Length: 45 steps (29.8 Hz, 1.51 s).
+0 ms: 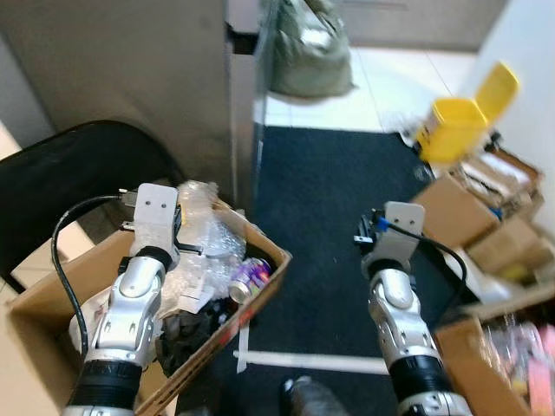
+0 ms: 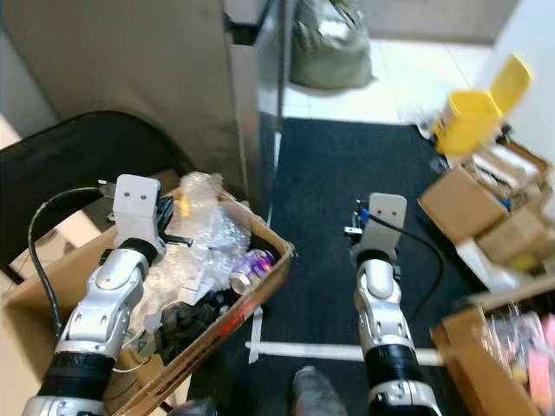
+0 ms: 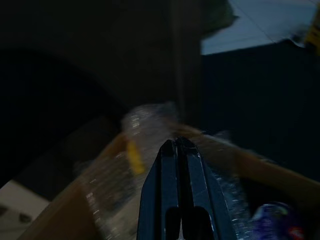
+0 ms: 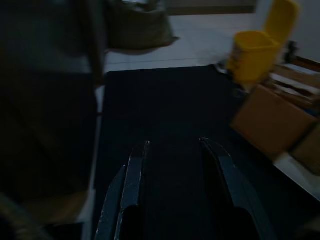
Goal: Picking trash to rubbish bin
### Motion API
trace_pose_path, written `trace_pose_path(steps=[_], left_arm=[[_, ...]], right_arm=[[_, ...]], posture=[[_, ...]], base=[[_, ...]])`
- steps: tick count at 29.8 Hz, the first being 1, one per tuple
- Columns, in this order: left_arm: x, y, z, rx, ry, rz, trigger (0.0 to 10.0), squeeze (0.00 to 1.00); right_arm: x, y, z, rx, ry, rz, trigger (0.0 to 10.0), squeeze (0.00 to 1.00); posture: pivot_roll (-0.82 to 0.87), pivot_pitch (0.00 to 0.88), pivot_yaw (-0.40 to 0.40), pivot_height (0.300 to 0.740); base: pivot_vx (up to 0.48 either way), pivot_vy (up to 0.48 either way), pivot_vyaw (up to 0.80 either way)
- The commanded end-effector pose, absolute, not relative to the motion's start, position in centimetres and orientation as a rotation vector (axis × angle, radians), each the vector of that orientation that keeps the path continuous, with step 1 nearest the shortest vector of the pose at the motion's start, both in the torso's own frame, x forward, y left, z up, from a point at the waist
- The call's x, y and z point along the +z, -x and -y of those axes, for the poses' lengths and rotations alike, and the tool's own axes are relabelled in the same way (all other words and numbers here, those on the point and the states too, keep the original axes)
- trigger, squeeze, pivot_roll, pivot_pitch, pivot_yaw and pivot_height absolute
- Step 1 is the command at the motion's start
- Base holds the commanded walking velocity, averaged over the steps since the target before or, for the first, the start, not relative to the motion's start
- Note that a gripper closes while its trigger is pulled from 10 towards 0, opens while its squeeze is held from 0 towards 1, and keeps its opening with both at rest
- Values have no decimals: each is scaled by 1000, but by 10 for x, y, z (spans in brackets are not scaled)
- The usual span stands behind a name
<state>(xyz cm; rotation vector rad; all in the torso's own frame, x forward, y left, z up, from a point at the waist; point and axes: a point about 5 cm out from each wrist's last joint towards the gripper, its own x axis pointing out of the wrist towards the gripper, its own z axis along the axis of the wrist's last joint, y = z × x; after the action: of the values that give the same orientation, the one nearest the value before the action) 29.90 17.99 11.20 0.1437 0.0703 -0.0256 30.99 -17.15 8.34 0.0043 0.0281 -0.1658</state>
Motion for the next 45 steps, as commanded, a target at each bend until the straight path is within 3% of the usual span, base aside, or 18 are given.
trace_pose_path(steps=[1, 45], left_arm=[[106, -297, -181, -37, -161, -101, 10000, 0], [104, -299, -181, -51, -186, -121, 10000, 0]], right_arm=[[78, -307, 174, -178, 12, -53, 10000, 0], [69, -303, 180, -245, 23, -89, 10000, 0]], posture=[[38, 88, 15, 740], [39, 62, 19, 740]], base=[[0, 0, -800], [0, 0, -800]])
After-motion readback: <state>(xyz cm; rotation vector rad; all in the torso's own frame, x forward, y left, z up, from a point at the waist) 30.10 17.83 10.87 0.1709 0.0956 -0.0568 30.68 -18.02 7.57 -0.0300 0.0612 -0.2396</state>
